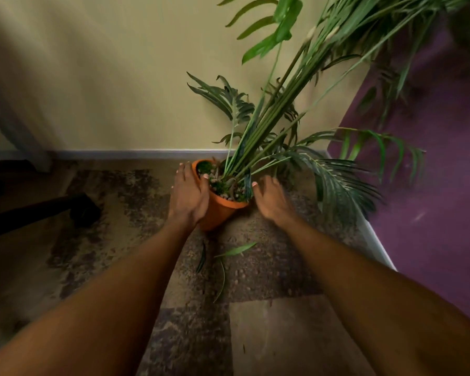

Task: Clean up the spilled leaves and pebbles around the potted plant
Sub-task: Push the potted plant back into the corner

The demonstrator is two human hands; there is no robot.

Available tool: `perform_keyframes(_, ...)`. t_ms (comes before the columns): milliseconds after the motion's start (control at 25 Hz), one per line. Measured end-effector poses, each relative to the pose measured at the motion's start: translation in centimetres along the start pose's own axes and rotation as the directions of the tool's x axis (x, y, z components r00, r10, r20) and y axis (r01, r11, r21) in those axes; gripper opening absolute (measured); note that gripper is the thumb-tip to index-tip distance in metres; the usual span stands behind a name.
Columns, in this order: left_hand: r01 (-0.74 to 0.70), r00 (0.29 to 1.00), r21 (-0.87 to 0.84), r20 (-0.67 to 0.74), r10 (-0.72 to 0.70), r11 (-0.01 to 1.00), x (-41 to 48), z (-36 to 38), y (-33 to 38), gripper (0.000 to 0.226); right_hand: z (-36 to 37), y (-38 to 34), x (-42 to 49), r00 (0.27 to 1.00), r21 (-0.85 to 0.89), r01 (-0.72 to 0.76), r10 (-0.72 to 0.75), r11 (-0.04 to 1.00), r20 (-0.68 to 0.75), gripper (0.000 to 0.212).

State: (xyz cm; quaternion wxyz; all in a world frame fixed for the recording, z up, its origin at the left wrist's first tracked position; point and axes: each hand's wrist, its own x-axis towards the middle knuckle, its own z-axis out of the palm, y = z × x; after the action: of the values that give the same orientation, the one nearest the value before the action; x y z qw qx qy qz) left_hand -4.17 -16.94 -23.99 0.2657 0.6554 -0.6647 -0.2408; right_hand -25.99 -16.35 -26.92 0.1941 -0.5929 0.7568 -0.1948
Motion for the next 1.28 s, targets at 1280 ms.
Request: perform_keyframes(1280,0.596,0.799,-0.340,0.157,-0.581,0.727,7.3,1.1,1.5,0.032,5.0,0.9,4.5,0.708,0.733,-0.677,0.331,0.066,0.625,0.031)
